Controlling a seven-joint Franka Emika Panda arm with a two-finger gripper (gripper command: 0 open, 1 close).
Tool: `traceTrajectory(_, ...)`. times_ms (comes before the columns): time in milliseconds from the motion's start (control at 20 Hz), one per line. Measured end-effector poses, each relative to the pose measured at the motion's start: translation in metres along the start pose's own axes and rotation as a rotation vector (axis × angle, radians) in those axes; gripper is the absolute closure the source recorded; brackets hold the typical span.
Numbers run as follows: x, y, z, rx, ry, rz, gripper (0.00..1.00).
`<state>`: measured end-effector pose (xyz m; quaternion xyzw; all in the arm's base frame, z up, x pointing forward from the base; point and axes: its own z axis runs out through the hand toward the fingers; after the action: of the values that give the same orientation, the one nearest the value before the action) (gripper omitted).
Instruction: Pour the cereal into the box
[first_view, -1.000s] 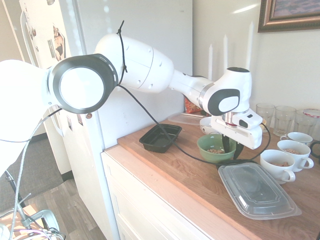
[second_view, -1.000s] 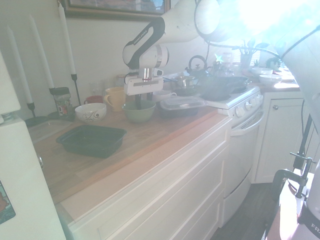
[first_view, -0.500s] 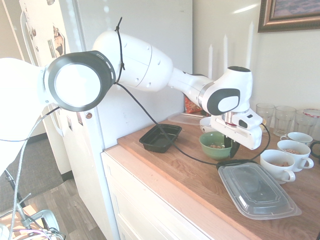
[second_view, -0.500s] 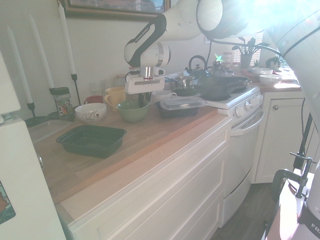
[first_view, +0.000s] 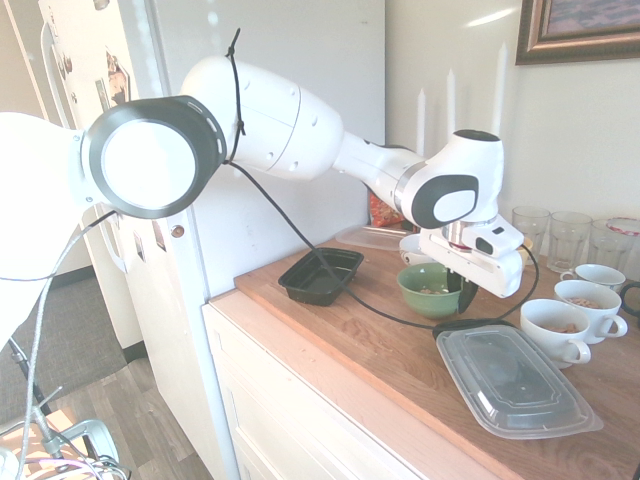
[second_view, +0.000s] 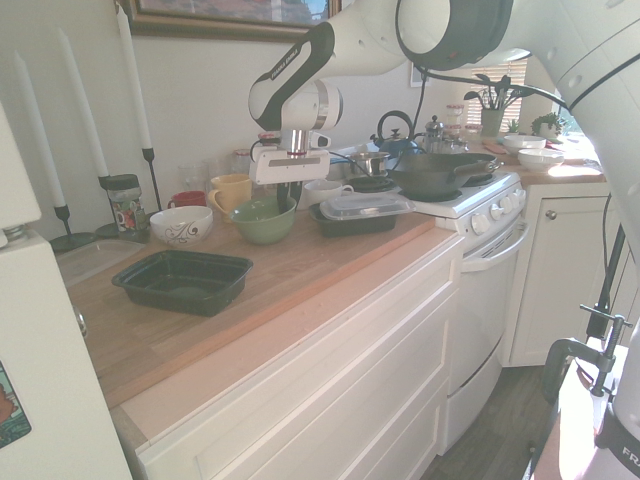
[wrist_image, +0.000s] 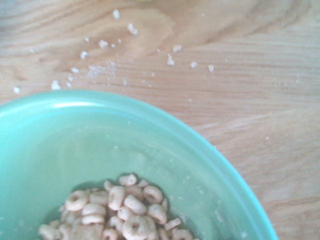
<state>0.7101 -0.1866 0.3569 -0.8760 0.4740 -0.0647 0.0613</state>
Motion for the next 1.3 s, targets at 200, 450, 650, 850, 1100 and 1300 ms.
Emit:
traceTrajectory(200, 0.004, 0.005, -0.01, -0.003, 0.015, 0.005, 1.0)
traceTrajectory(450, 0.005, 0.006, -0.035, 0.008, 0.032, 0.003, 1.0)
traceTrajectory(650, -0.002, 0.002, -0.067, -0.002, 0.051, -0.022, 1.0)
traceTrajectory(850, -0.018, -0.007, -0.099, -0.02, 0.092, -0.055, 1.0)
traceTrajectory(1100, -0.068, -0.027, -0.123, -0.054, 0.127, -0.089, 1.0)
traceTrajectory(1300, -0.119, -0.048, -0.118, -0.091, 0.145, -0.122, 1.0)
